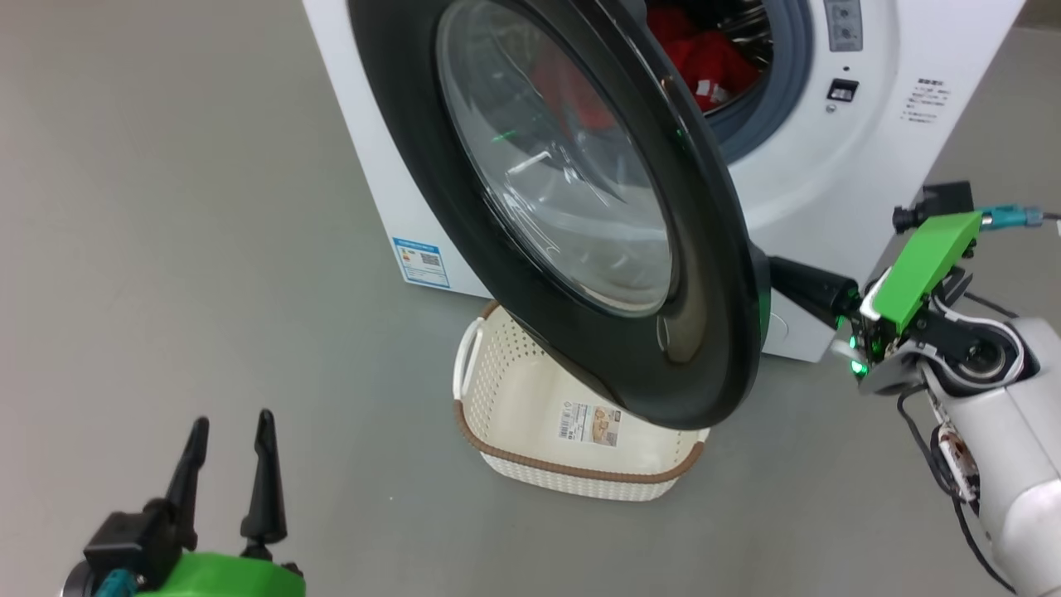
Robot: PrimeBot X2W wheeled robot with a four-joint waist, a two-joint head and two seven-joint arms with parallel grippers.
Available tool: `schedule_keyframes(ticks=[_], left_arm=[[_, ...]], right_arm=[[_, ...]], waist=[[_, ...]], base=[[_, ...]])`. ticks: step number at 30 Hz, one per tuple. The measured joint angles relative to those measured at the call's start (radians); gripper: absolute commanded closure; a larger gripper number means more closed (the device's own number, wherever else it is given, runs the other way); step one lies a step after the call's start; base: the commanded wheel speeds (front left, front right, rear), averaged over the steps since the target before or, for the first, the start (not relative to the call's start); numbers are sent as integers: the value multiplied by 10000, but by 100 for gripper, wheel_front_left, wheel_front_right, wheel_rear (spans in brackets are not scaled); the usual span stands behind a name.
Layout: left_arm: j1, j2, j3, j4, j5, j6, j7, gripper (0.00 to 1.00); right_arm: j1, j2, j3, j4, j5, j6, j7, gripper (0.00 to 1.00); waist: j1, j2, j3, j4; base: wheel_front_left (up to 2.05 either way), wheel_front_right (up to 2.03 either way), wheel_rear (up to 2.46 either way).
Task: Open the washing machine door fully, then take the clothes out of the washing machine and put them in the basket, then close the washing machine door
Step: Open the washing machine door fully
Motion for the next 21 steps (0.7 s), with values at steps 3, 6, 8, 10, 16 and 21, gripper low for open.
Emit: schedule_keyframes(ticks=[3, 6, 8, 10, 16, 21], left_arm=[[179, 0, -2, 84, 117, -12, 0, 0], [230, 6, -2, 117, 136, -13, 0, 0], [305, 12, 2, 148, 136, -15, 0, 0], [337, 19, -4, 184, 138, -77, 0, 0], [337, 21, -25, 224, 142, -77, 0, 0], [337, 19, -54, 270, 213, -77, 0, 0]], right_arm=[[312, 13, -27, -203, 12, 0, 73, 100], [616, 61, -31, -439, 86, 0, 159, 100], [828, 111, -31, -602, 88, 0, 196, 100], [1031, 176, -33, -744, 113, 0, 203, 100], [1401, 305, -19, -1047, 159, 0, 293, 100], [1645, 393, -31, -1162, 280, 0, 368, 100]], waist=[[0, 0, -101, 144], [0, 0, -205, 293], [0, 0, -282, 380], [0, 0, -349, 463], [0, 0, -467, 700], [0, 0, -538, 904]], base=[[0, 0, 0], [0, 0, 0], [0, 0, 0], [0, 0, 0], [0, 0, 0], [0, 0, 0]])
